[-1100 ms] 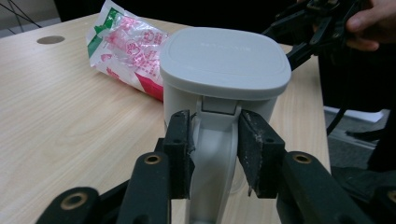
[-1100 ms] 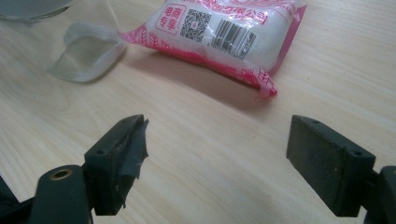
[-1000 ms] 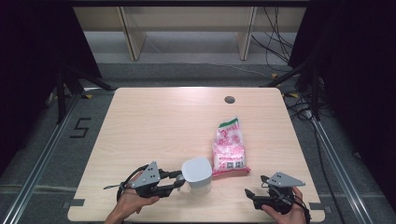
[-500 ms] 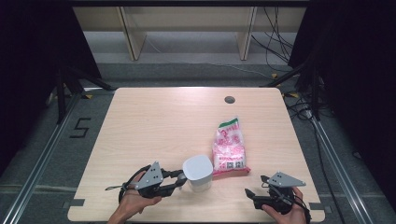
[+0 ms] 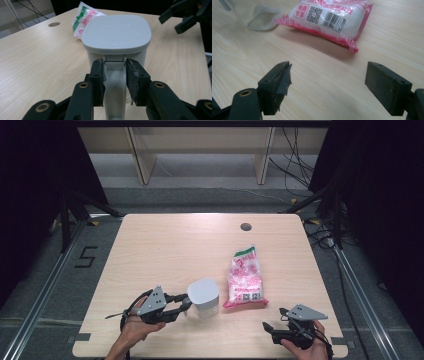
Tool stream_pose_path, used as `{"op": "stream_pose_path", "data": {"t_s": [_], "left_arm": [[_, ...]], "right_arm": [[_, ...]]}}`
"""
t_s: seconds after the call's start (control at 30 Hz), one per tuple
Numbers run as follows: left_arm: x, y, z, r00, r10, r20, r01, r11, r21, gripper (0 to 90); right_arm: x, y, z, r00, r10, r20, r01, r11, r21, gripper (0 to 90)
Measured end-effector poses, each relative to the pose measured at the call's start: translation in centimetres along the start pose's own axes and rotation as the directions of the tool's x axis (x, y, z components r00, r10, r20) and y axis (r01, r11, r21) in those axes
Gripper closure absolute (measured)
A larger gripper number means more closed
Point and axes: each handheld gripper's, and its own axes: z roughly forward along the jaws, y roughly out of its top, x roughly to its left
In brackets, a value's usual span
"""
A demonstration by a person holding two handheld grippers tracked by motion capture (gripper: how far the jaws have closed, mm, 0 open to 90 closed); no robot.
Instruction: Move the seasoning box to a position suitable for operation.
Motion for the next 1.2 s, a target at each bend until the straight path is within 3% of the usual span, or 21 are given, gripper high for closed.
{"op": "stream_pose_path", "data": {"t_s": [0.03, 0.07, 0.1, 0.27, 0.33, 0.4, 0.57, 0.6, 0.67, 0.7, 0.77, 0.83, 0.9, 0.93, 1.0, 1.03, 1.1, 1.13, 1.17, 1.2], "left_arm": [[-0.1, -0.1, 0.0, 0.9994, -0.032, -0.012, 0.032, 0.9994, -0.008, 67.7], [0.1, -0.1, 0.1, 0.9997, -0.019, -0.012, 0.019, 0.9998, -0.011, 67.7], [0.1, -0.1, 0.1, 0.999, -0.04, -0.019, 0.04, 0.9992, -0.009, 67.6], [0.4, 0.1, 0.6, 0.9983, -0.028, -0.051, 0.027, 0.9996, -0.005, 67.5], [0.5, 0.3, 1.0, 0.9964, -0.048, -0.069, 0.049, 0.9988, 0.0, 67.3], [0.6, 0.4, 1.4, 0.9959, -0.032, -0.084, 0.032, 0.9995, 0.001, 67.3], [1.3, 0.8, 2.3, 0.9975, -0.039, -0.058, 0.039, 0.9992, 0.0, 67.7], [1.5, 0.8, 2.4, 0.9986, -0.023, -0.048, 0.023, 0.9997, -0.009, 67.7], [1.6, 0.8, 2.7, 0.9989, -0.029, -0.036, 0.028, 0.9993, -0.027, 67.3], [2.0, 0.7, 2.9, 0.9997, 0.004, -0.024, -0.005, 0.9992, -0.041, 66.5], [2.2, 0.7, 2.9, 0.9995, 0.003, -0.032, -0.004, 0.9991, -0.042, 64.9], [2.7, 0.5, 2.8, 0.9982, -0.029, -0.053, 0.027, 0.9988, -0.041, 61.7], [2.9, 0.3, 2.6, 0.9971, -0.038, -0.066, 0.035, 0.9986, -0.038, 60.5], [3.0, 0.2, 2.5, 0.9966, -0.018, -0.08, 0.015, 0.9994, -0.032, 60.5], [2.9, 0.1, 2.6, 0.9955, -0.019, -0.093, 0.019, 0.9998, -0.002, 60.6], [2.9, 0.0, 2.7, 0.9937, 0.009, -0.112, -0.006, 0.9995, 0.032, 60.8], [2.8, -0.3, 2.9, 0.9899, -0.008, -0.142, 0.018, 0.9978, 0.064, 64.0], [2.9, -0.5, 3.0, 0.9873, -0.044, -0.153, 0.056, 0.9958, 0.072, 65.1], [3.2, -0.6, 3.0, 0.9876, -0.056, -0.146, 0.067, 0.9951, 0.072, 65.0], [3.1, -0.7, 3.0, 0.9822, -0.088, -0.166, 0.1, 0.9926, 0.068, 66.0]], "right_arm": [[0.0, 0.0, 0.0, 1.0, 0.0, 0.0, 0.0, 1.0, 0.0, 21.6], [0.0, 0.0, 0.0, 1.0, 0.0, 0.002, 0.0, 1.0, 0.001, 21.5], [-0.2, 0.1, 0.1, 0.9995, -0.032, 0.006, 0.032, 0.999, -0.006, 21.6], [-0.2, 0.1, 0.1, 0.9997, -0.023, 0.001, 0.023, 1.0, -0.001, 21.5], [-0.2, 0.1, 0.1, 0.9997, -0.024, 0.0, 0.024, 1.0, -0.001, 21.6], [-0.2, 0.1, 0.1, 0.9999, -0.015, -0.002, 0.015, 1.0, 0.0, 21.6], [-0.2, 0.0, 0.1, 0.9998, -0.019, -0.001, 0.019, 1.0, 0.0, 21.5], [-0.2, 0.0, 0.1, 0.9998, -0.019, -0.001, 0.019, 1.0, 0.0, 21.5], [-0.2, 0.1, 0.2, 0.9998, -0.018, -0.005, 0.018, 1.0, 0.001, 21.5], [-0.2, 0.0, 0.2, 0.9996, -0.029, -0.002, 0.029, 1.0, -0.002, 21.5], [-0.2, 0.0, 0.2, 0.9996, -0.029, -0.004, 0.029, 1.0, 0.0, 21.5], [-0.2, 0.0, 0.2, 0.9996, -0.027, -0.002, 0.027, 1.0, 0.001, 21.5], [-0.2, 0.0, 0.1, 0.9995, -0.03, 0.014, 0.03, 1.0, 0.004, 21.6], [-0.2, 0.0, 0.1, 0.9997, -0.026, 0.001, 0.026, 1.0, 0.0, 21.6], [-0.2, 0.1, 0.1, 0.9999, -0.016, -0.006, 0.016, 1.0, 0.003, 21.6], [-0.2, 0.0, 0.1, 0.9998, -0.02, -0.005, 0.02, 1.0, 0.003, 21.5], [-0.1, 0.0, 0.1, 0.9997, -0.025, 0.0, 0.025, 1.0, -0.001, 21.6], [-0.1, 0.0, 0.1, 0.9997, -0.023, -0.004, 0.023, 1.0, -0.001, 21.5], [0.1, 0.0, 0.0, 1.0, 0.008, 0.0, -0.008, 1.0, 0.007, 21.5], [-0.2, 0.1, 0.0, 0.9992, -0.036, 0.015, 0.036, 0.999, -0.007, 21.6]]}}
